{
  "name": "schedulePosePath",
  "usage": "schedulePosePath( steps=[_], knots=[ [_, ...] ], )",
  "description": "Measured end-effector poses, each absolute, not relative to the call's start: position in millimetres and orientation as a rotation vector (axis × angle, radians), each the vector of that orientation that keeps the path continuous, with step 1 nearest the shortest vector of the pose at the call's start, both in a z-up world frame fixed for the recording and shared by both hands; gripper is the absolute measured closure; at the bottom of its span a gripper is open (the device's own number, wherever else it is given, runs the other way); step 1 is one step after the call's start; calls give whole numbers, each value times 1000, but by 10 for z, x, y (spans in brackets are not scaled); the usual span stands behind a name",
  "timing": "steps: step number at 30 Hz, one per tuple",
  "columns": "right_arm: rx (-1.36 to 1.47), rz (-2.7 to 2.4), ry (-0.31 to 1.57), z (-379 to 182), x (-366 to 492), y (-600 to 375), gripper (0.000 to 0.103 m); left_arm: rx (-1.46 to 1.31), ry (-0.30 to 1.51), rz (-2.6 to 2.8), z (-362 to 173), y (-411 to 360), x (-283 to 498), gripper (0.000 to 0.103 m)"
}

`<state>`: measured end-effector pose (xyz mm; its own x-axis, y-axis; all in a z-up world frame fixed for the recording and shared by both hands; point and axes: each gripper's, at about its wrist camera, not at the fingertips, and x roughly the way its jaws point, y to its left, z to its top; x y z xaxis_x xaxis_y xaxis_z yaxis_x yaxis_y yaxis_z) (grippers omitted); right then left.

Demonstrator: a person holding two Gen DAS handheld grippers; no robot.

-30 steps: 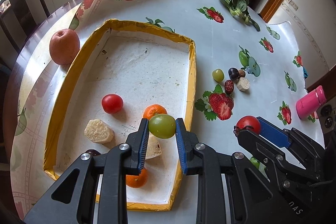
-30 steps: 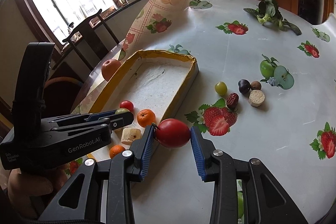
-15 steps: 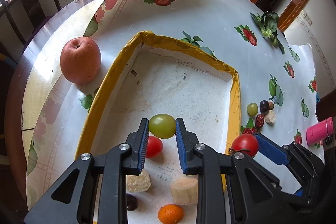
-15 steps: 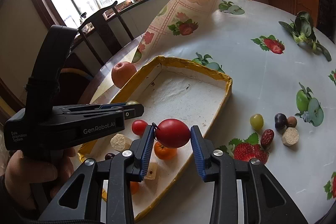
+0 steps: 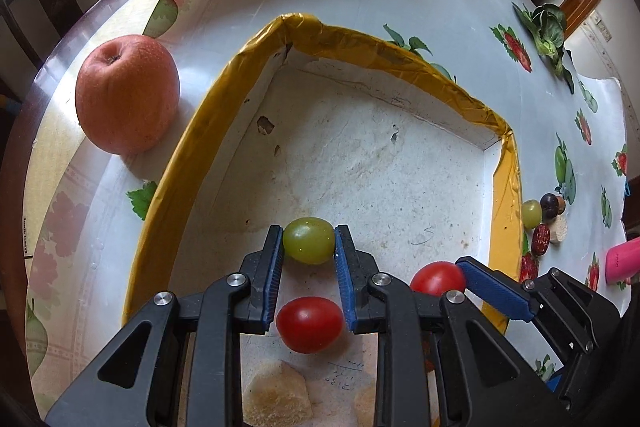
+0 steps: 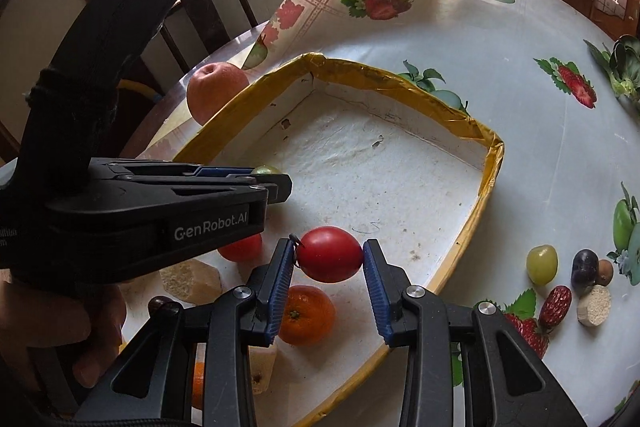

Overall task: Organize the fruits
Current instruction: 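Carry the grape and small tomato over the yellow tray, then open both tools to drop the grape and tomato into the tray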

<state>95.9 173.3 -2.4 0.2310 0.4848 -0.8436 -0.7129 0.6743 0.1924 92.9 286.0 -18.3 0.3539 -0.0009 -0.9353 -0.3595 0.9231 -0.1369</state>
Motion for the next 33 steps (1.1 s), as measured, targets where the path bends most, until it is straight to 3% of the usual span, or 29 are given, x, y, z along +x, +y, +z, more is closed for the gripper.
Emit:
schedulePosePath(
  steps=[4,7,20,23,33],
  knots=[
    [-279,835,1046,-81,954,1745,65,-356,1194,244,-175,2854,922,78],
    [-278,835,1048,-67,950,1738,64,-375,1187,255,-152,2867,886,67],
    [-181,806,974,423,781,1350,57,-385,1130,264,258,2718,603,65],
    [-128,786,968,534,703,1125,56,-369,1113,265,361,2616,503,53],
    [-56,675,994,608,412,370,56,-327,1096,193,578,2117,312,53]
  ],
)
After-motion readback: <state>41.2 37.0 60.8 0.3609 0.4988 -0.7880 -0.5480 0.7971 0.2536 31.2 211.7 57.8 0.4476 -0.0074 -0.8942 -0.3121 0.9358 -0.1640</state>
